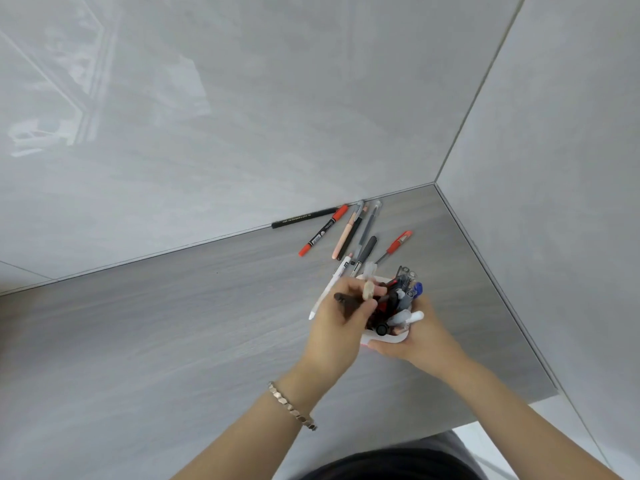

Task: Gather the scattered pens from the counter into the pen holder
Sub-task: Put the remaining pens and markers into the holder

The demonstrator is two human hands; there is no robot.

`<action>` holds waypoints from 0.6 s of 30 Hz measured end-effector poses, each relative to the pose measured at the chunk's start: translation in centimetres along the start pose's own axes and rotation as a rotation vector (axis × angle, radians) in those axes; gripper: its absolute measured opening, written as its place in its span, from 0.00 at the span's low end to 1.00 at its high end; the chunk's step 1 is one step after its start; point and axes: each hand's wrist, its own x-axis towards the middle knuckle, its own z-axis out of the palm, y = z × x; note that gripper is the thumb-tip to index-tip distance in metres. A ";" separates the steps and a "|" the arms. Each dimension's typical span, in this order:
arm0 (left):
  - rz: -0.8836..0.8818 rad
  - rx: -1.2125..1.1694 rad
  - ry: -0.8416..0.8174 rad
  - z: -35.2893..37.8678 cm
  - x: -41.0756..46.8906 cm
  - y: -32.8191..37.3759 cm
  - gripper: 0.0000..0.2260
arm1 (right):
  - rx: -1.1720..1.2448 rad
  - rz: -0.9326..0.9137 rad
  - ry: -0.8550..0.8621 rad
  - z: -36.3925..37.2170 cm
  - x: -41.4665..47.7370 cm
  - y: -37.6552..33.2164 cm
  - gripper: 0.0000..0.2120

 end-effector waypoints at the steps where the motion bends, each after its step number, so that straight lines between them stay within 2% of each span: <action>1: -0.031 0.056 0.007 -0.2 0.2 -0.1 0.16 | 0.010 0.003 0.007 0.1 0.0 -0.3 0.38; 6: 0.016 0.204 0.032 -1.3 0.8 1.5 0.11 | 0.023 0.004 0.045 0.1 -0.5 -1.6 0.32; 10: 0.220 0.357 0.019 -1.6 0.0 1.5 0.22 | -0.001 -0.010 0.026 -0.1 -0.5 -1.1 0.28; 12: 0.290 0.397 0.012 -1.5 0.0 1.0 0.21 | 0.000 -0.027 0.022 -0.1 -0.3 -0.6 0.29; 16: 0.315 0.384 0.006 -0.7 -0.5 0.1 0.15 | -0.030 -0.013 0.005 -0.2 0.4 1.0 0.37; 18: 0.335 0.348 0.046 -0.4 -1.0 -0.3 0.14 | -0.062 0.013 -0.007 -0.1 0.7 1.9 0.37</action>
